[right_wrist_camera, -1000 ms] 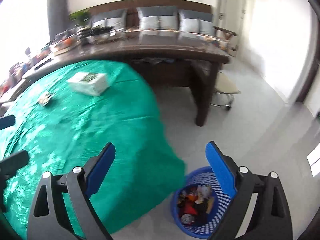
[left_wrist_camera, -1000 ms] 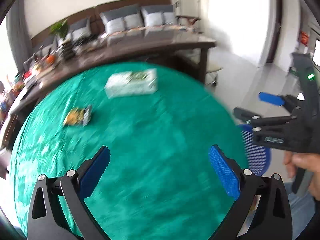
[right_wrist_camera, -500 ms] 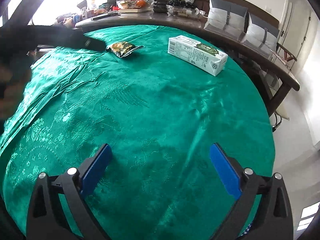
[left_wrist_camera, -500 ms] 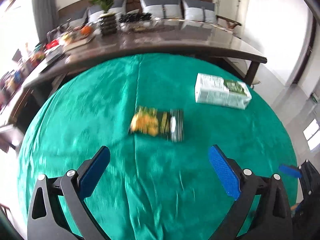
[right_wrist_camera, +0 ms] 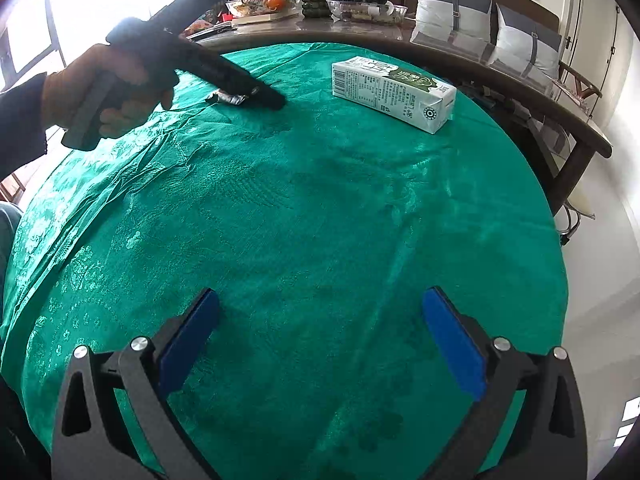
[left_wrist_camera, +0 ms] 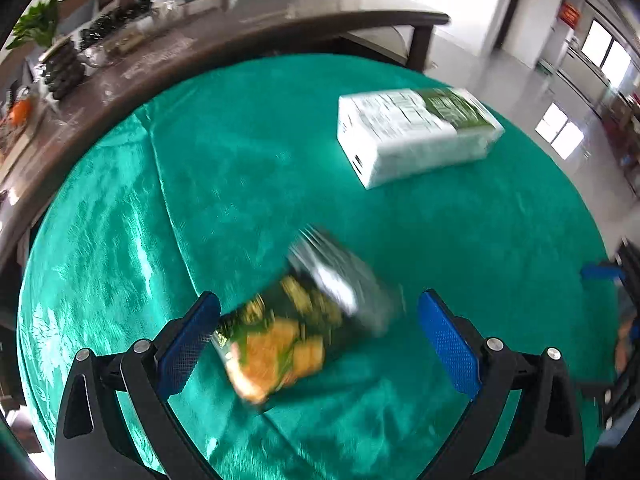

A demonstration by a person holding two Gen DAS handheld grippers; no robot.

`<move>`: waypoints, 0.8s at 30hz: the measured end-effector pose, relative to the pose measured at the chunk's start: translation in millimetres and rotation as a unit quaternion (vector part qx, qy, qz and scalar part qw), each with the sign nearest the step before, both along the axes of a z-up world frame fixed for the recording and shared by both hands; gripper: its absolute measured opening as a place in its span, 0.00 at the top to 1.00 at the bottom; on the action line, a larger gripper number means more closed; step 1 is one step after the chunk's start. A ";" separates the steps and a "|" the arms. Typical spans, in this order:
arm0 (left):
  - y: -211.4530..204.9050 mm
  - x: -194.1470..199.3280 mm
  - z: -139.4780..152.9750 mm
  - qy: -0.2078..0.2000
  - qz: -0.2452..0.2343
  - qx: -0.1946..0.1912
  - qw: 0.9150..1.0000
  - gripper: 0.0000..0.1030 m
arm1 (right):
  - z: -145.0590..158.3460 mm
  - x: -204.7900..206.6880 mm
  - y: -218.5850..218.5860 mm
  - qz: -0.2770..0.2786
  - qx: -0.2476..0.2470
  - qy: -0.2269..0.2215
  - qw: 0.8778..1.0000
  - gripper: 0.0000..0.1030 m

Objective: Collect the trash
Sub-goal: 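Grasp the green cracker packet with the left tool while the right tool grasps the milk carton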

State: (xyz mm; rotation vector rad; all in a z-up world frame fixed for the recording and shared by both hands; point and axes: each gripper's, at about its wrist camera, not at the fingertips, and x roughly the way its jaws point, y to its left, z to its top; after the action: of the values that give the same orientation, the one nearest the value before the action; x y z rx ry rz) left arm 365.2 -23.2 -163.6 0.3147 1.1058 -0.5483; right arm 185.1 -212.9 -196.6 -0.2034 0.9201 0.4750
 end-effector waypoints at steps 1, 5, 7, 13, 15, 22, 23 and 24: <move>3.0 -6.6 1.4 0.012 -0.012 -0.009 1.000 0.05 | 0.0 0.0 0.0 0.000 0.000 0.000 1.000 0.04; 9.1 -43.6 4.2 0.038 -0.070 -0.013 0.997 0.05 | 0.0 -0.3 0.4 -0.001 0.000 0.000 1.000 0.04; 9.9 -46.2 5.1 0.009 -0.050 0.000 0.999 0.05 | 0.1 -0.2 0.3 -0.001 0.000 0.000 1.000 0.04; 6.1 -21.5 3.3 -0.039 0.096 -0.020 0.994 0.05 | -0.4 0.9 1.6 -0.002 0.001 0.000 1.000 0.04; -6.4 -17.7 -2.0 -0.059 0.127 0.018 0.990 0.05 | -0.4 0.9 1.4 -0.002 0.003 0.000 1.000 0.04; -2.5 -29.0 0.8 -0.084 0.157 -0.010 0.984 0.61 | 9.0 16.4 -22.1 -0.003 0.060 0.022 0.998 0.04; 0.5 -29.1 1.6 -0.084 0.158 -0.013 0.984 0.63 | 14.6 26.7 -30.8 -0.017 0.067 0.017 0.997 0.04; 2.6 -32.9 2.9 -0.083 0.160 -0.016 0.983 0.64 | 22.4 43.6 -42.6 -0.038 0.069 0.003 0.997 0.04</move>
State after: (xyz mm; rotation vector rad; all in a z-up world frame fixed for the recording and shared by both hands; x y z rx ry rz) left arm 332.3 -20.6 -160.7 0.1462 0.9613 -0.2486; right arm 228.7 -255.5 -174.2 -0.0412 0.8938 0.4671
